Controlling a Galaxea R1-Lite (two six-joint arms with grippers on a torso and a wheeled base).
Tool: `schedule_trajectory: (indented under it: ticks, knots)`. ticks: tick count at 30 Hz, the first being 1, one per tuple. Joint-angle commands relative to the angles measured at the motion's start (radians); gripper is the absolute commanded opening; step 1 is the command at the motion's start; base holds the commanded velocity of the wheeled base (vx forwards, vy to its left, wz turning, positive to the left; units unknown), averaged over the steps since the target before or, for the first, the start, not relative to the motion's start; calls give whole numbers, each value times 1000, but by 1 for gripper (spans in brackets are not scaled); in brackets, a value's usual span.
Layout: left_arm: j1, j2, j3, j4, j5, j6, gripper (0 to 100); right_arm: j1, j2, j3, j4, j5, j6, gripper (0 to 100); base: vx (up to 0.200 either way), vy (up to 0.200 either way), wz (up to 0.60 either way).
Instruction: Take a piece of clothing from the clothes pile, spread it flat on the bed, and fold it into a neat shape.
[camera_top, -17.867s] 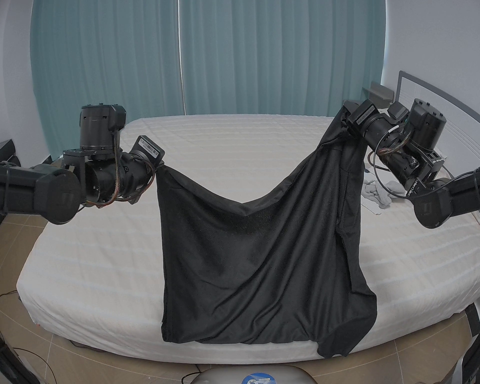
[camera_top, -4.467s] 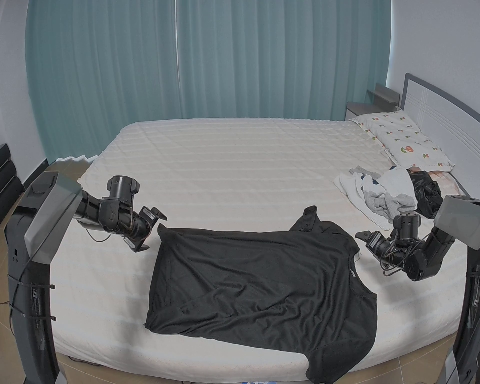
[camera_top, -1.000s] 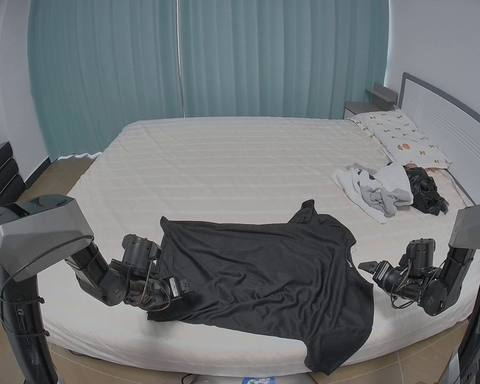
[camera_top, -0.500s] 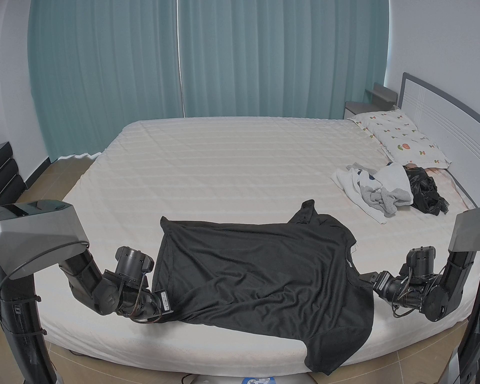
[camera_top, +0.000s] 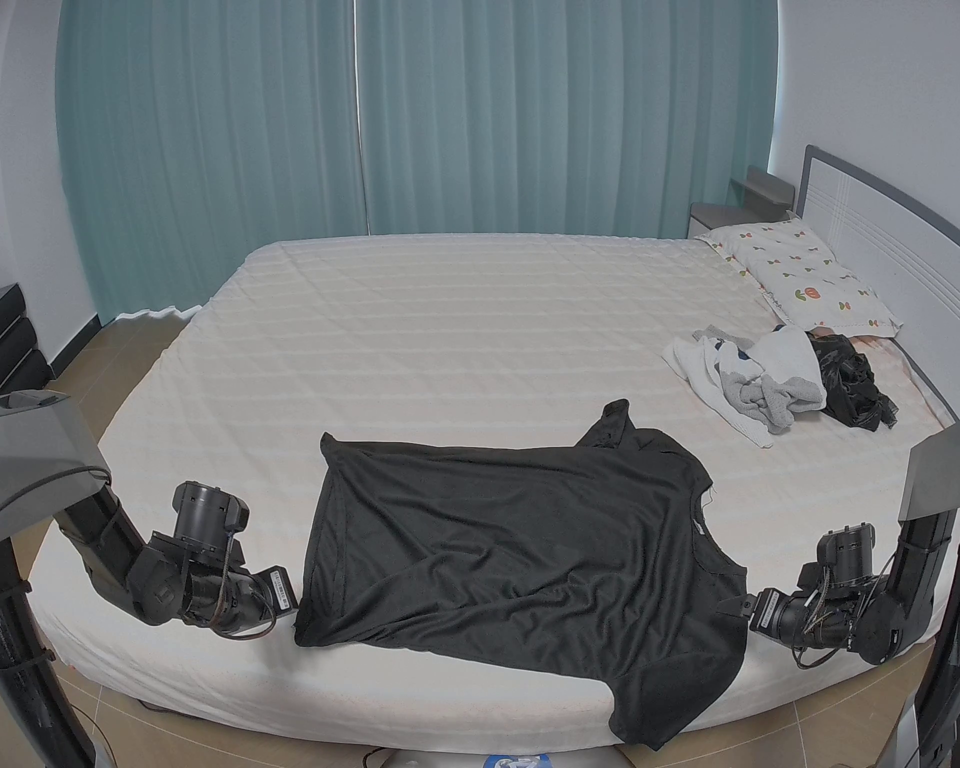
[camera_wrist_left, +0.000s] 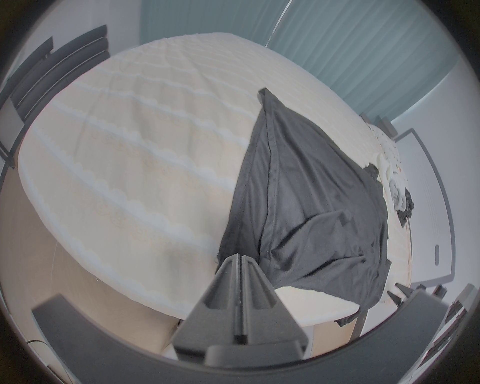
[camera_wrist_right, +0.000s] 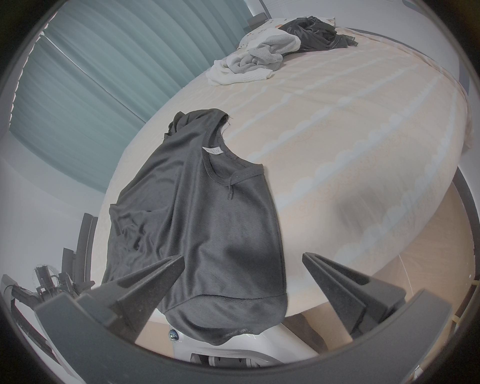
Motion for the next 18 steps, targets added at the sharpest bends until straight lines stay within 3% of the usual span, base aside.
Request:
schedule_trajectory:
  ticks: [1,5,18]
  knots:
    - [17,-28,-1,1,0,-2,0,-18,23,10,-1,0,-7,100,0,0,0]
    - [19,-19,-20,-2,-6,-10,0,-42,49,-5,-2,11,-7,100,0,0,0]
    - [17,59,-107,-5,-17,-59,0,-21,155,-137,2,8,-2,100,0,0,0]
